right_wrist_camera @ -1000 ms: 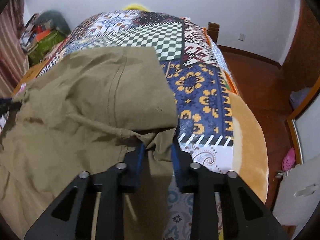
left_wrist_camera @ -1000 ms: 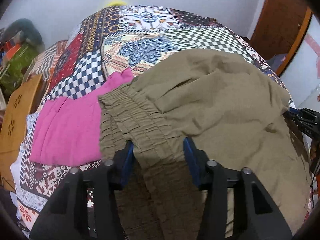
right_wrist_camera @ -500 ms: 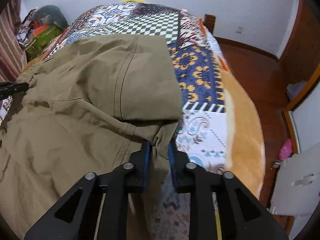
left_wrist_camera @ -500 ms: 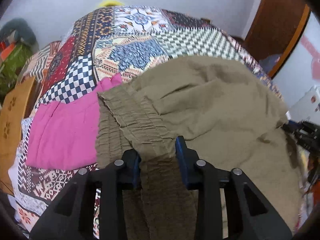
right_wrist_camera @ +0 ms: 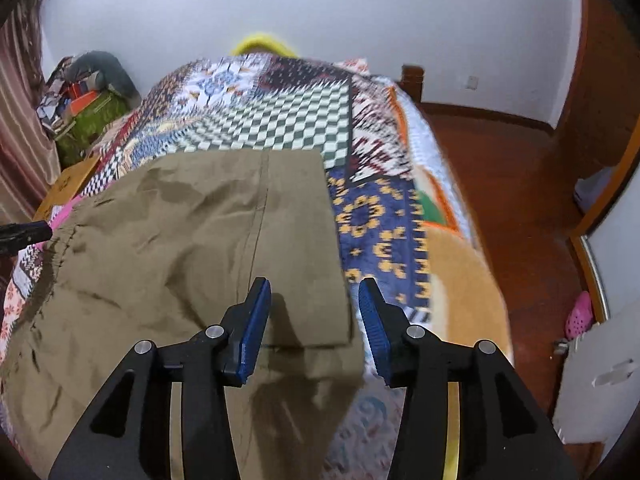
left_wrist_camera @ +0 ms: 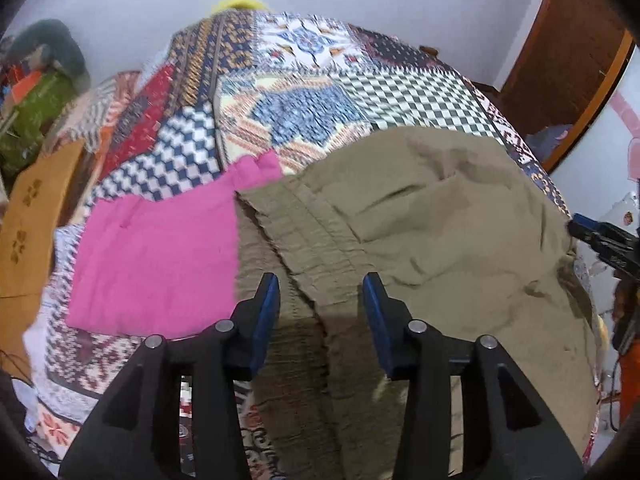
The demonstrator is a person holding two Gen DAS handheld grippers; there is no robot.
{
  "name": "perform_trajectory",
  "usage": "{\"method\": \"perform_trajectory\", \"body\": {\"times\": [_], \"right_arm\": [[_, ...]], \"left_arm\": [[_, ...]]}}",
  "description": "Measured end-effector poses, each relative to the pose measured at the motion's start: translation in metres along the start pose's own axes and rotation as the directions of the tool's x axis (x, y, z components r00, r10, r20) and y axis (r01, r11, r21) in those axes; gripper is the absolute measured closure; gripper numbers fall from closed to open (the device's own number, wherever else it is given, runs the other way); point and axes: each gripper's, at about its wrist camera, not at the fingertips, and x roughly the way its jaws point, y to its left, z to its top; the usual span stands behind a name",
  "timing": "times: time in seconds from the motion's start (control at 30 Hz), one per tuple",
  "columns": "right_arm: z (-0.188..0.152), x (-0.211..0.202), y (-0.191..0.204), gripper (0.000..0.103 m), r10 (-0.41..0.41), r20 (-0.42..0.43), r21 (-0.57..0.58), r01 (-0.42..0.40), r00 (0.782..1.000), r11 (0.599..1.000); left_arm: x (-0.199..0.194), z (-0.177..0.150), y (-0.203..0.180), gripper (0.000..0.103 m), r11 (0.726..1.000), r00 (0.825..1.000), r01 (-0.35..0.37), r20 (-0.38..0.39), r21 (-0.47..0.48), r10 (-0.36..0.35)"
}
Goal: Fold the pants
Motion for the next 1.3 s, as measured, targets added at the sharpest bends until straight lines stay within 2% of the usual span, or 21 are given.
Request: {"method": "perform_trajectory", "body": {"times": [0.13, 0.2, 0.27, 0.33, 0.37, 0.43, 0.47, 0.6, 0.63, 0.7, 0.73, 0.87, 0.97, 1.0, 1.03, 1.07, 1.1, 1.13, 1.17, 1.3], "right_arm": [[-0.002, 0.019, 0.003, 0.061, 0.004, -0.058, -0.007, -0.005, 0.998, 1.0], [-0.005, 0.021, 0.002, 0.064, 0.003, -0.058, -0.012, -0.004, 0.998, 1.0], [-0.007, 0.019, 0.003, 0.084, -0.034, -0.053, -0.045, 0.031, 0.998, 0.999], [-0.01, 0.019, 0.004, 0.092, -0.042, -0.055, -0.066, 0.038, 0.998, 0.997], [-0.011, 0.018, 0.004, 0.092, -0.048, -0.052, -0.076, 0.044, 0.998, 0.996], [-0.013, 0.02, 0.009, 0.093, -0.074, -0.053, -0.116, 0.067, 0.996, 0.991], [-0.014, 0.02, 0.011, 0.093, -0.087, -0.051, -0.132, 0.08, 0.995, 0.988], [-0.013, 0.024, 0.011, 0.093, -0.097, -0.064, -0.145, 0.087, 0.993, 0.986], [-0.013, 0.025, 0.009, 0.093, -0.091, -0.071, -0.138, 0.08, 0.993, 0.987], [-0.012, 0.025, 0.008, 0.093, -0.088, -0.081, -0.128, 0.077, 0.993, 0.989], [-0.012, 0.026, 0.009, 0.093, -0.093, -0.085, -0.133, 0.081, 0.992, 0.988], [-0.007, 0.024, 0.011, 0.093, -0.102, -0.105, -0.132, 0.087, 0.989, 0.987], [0.002, 0.015, 0.008, 0.092, -0.077, -0.106, -0.106, 0.066, 0.991, 0.992], [0.006, 0.01, 0.007, 0.091, -0.065, -0.092, -0.095, 0.056, 0.994, 0.994], [0.013, 0.004, 0.006, 0.087, -0.051, -0.07, -0.084, 0.045, 0.996, 0.995], [0.018, 0.0, 0.005, 0.077, -0.04, -0.05, -0.075, 0.037, 0.998, 0.996], [0.027, -0.006, 0.004, 0.071, -0.033, -0.025, -0.066, 0.031, 0.999, 0.997], [0.033, -0.009, 0.004, 0.059, -0.034, -0.005, -0.064, 0.034, 0.999, 0.997], [0.039, -0.012, 0.005, 0.055, -0.041, 0.017, -0.067, 0.042, 0.999, 0.997], [0.066, -0.006, 0.006, 0.055, -0.055, 0.048, -0.077, 0.059, 0.997, 0.995]], "left_arm": [[0.016, 0.0, -0.006, 0.057, 1.0, 1.0, 0.0, -0.021, 0.009, 0.0], [0.017, 0.001, -0.007, 0.057, 1.0, 1.0, -0.008, -0.012, 0.012, 0.008], [0.019, 0.003, -0.008, 0.057, 1.0, 1.0, -0.02, -0.003, 0.014, 0.02], [0.02, 0.005, -0.009, 0.06, 0.999, 0.999, -0.035, 0.005, 0.018, 0.035], [0.02, 0.006, -0.01, 0.062, 0.998, 0.999, -0.05, 0.013, 0.021, 0.05], [0.02, 0.007, -0.012, 0.075, 0.995, 0.995, -0.091, 0.032, 0.035, 0.09], [0.02, 0.008, -0.012, 0.077, 0.993, 0.993, -0.113, 0.041, 0.044, 0.111], [0.025, 0.007, -0.01, 0.081, 0.99, 0.992, -0.127, 0.035, 0.069, 0.125], [0.026, 0.007, -0.011, 0.086, 0.985, 0.988, -0.151, 0.039, 0.088, 0.148], [0.032, 0.006, -0.009, 0.097, 0.963, 0.97, -0.243, 0.045, 0.118, 0.24], [0.036, 0.006, -0.003, 0.097, 0.961, 0.968, -0.252, 0.027, 0.11, 0.251], [0.026, 0.008, 0.014, 0.097, 0.987, 0.988, -0.155, 0.01, 0.052, 0.155], [0.013, 0.011, 0.018, 0.093, 0.993, 0.994, -0.111, 0.028, 0.05, 0.11], [0.01, 0.012, 0.018, 0.087, 0.992, 0.993, -0.112, 0.033, 0.052, 0.11], [0.008, 0.014, 0.018, 0.076, 0.991, 0.993, -0.117, 0.04, 0.059, 0.114], [0.006, 0.018, 0.019, 0.07, 0.99, 0.991, -0.128, 0.049, 0.065, 0.125], [0.006, 0.021, 0.02, 0.059, 0.988, 0.989, -0.141, 0.057, 0.065, 0.137], [0.006, 0.025, 0.021, 0.054, 0.986, 0.986, -0.155, 0.07, 0.062, 0.15], [0.007, 0.028, 0.022, 0.053, 0.986, 0.986, -0.155, 0.072, 0.057, 0.15], [0.02, 0.042, 0.03, 0.053, 0.994, 0.994, -0.107, 0.036, 0.02, 0.106]]}}
